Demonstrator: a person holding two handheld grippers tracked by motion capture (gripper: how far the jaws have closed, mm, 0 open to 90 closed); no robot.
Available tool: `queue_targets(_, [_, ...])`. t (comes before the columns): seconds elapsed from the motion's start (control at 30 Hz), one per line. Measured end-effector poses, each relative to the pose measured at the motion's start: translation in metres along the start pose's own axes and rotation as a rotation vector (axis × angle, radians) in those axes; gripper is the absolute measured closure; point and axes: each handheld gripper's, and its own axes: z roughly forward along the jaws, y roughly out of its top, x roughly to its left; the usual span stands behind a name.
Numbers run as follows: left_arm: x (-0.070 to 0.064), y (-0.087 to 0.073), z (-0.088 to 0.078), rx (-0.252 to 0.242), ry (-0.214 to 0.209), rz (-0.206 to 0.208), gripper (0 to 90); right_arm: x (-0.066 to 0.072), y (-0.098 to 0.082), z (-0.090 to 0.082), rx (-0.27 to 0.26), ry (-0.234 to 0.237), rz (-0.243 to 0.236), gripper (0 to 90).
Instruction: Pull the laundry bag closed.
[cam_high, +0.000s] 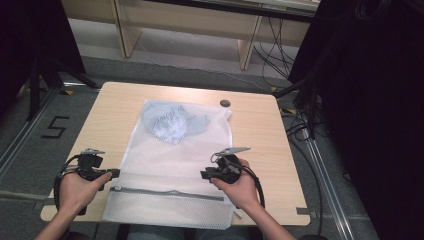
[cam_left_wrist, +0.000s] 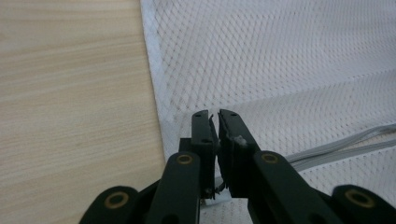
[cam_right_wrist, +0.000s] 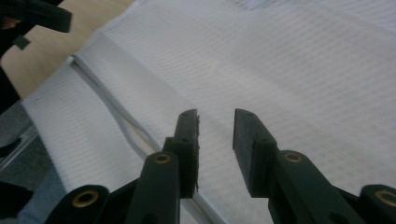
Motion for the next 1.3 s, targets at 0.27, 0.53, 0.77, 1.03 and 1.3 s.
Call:
queue_targets(0.27, [-0.003, 0.0, 0.006, 0.06, 0.027, -0.012, 86.6, 0.041, 0.02, 0.036, 0.042, 0.086, -0.053, 73.2])
queue_targets(0.53, [0.001, -0.002, 0.008, 0.13, 0.057, -0.026, 87.1, 0.074, 0.031, 0.068, 0.096, 0.149, -0.1, 73.1])
queue_targets(0.77, [0.002, -0.005, 0.014, 0.167, 0.091, -0.031, 87.6, 0.089, 0.036, 0.093, 0.134, 0.174, -0.083, 73.4])
queue_targets(1.03, [0.006, -0.008, 0.02, 0.216, 0.097, -0.036, 87.7, 0.106, 0.045, 0.122, 0.153, 0.239, -0.069, 75.4])
queue_targets(1.3, [0.008, -0.009, 0.021, 0.218, 0.091, -0.038, 87.8, 0.122, 0.055, 0.149, 0.212, 0.28, -0.039, 75.9])
